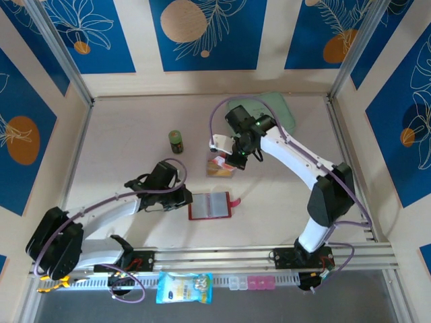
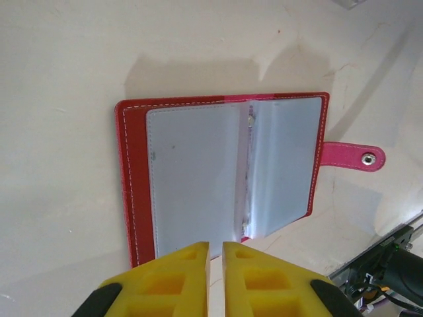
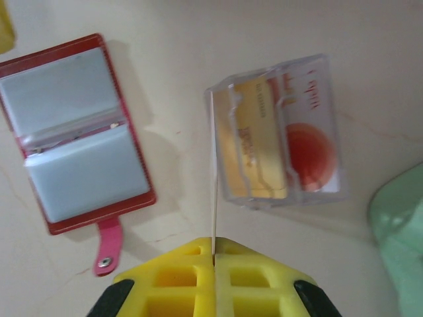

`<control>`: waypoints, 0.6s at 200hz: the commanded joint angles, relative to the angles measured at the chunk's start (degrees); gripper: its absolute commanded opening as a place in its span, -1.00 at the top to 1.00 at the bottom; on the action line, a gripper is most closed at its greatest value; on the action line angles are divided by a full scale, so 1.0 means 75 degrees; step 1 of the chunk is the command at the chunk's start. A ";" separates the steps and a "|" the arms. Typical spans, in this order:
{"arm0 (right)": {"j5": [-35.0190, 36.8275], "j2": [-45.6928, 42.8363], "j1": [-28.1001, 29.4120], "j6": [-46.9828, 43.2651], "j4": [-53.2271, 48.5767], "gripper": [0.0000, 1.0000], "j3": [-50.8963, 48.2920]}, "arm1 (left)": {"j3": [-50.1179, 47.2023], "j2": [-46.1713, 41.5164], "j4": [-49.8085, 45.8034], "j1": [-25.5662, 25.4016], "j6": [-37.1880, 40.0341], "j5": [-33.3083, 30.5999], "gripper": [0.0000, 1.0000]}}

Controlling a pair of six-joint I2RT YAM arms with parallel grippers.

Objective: Take the credit cards out of the card holder

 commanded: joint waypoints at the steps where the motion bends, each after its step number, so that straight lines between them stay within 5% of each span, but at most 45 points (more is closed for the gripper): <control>1: -0.0536 0.0484 -0.0279 -0.0678 -0.0295 1.00 0.0756 | -0.0156 -0.0262 -0.0289 0.0023 -0.0025 -0.0193 0.73; 120: -0.0269 0.2853 -0.0732 -0.1529 -0.0595 1.00 0.2719 | -0.0427 -0.0722 -0.0681 0.0125 -0.0073 -0.0323 0.71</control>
